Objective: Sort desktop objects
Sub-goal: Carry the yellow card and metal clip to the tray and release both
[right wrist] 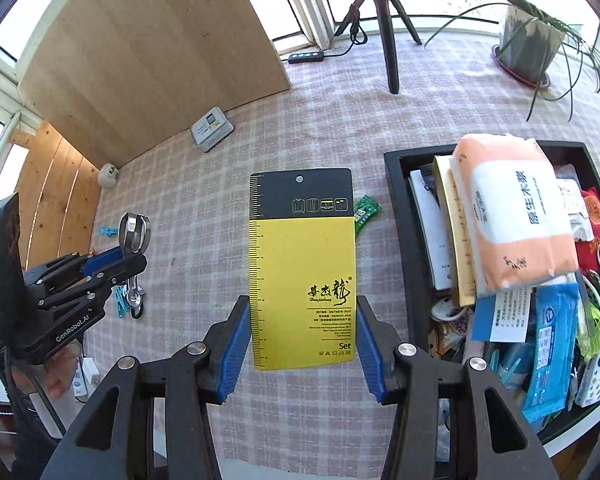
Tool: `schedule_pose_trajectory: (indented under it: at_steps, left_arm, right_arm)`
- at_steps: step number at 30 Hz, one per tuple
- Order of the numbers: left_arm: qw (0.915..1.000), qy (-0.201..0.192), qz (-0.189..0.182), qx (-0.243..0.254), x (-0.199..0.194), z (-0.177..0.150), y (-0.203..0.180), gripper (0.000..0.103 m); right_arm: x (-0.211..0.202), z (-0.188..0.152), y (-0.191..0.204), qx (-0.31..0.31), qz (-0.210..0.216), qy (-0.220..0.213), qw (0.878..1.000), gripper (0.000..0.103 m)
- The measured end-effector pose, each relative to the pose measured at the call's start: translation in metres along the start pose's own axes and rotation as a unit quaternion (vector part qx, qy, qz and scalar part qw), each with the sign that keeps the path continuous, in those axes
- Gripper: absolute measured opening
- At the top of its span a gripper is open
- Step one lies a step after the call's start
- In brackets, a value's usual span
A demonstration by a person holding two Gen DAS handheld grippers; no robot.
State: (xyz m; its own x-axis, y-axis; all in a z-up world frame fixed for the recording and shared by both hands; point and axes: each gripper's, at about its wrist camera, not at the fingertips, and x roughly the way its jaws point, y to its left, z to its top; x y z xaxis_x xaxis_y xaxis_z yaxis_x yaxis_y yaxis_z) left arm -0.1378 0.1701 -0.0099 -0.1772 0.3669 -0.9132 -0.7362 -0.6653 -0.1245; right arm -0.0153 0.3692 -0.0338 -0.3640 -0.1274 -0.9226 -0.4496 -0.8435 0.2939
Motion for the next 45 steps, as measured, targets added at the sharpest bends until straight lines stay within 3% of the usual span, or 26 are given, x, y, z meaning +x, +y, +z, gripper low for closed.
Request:
schedule_pose_trajectory:
  at_steps: [5,12,19,25,31,40,45]
  left_arm:
    - [0.9976,0.008,-0.037,0.059,0.000,-0.018,-0.057,0.020]
    - [0.9877,0.020,-0.083,0.131,0.002,-0.046,-0.135,0.020]
    - [0.9807,0.018,-0.098,0.168,0.001,-0.047,-0.207,0.020]
    - [0.9810,-0.003,-0.094,0.170,0.010,-0.017,-0.271,0.021]
    - [0.9874,-0.013,-0.071,0.141,0.034,0.027,-0.321,0.021]
    - [0.9936,-0.005,-0.043,0.104,0.080,0.080,-0.369,0.021]
    - [0.9950,-0.006,-0.035,0.094,0.096,0.102,-0.377,0.021]
  right_arm:
    - [-0.030,-0.048,-0.042,0.067,-0.018,-0.021,0.997,0.046]
    - [-0.063,-0.113,-0.097,0.158,-0.047,-0.048,0.985,0.045]
    - [-0.091,-0.138,-0.142,0.187,-0.066,-0.066,0.978,0.045]
    - [-0.109,-0.122,-0.183,0.166,-0.067,-0.081,0.981,0.046]
    - [-0.115,-0.079,-0.230,0.106,-0.061,-0.060,0.991,0.046]
    - [-0.099,0.006,-0.288,0.033,-0.044,-0.021,0.998,0.046]
    - [-0.077,0.045,-0.309,0.009,-0.040,-0.006,0.999,0.046]
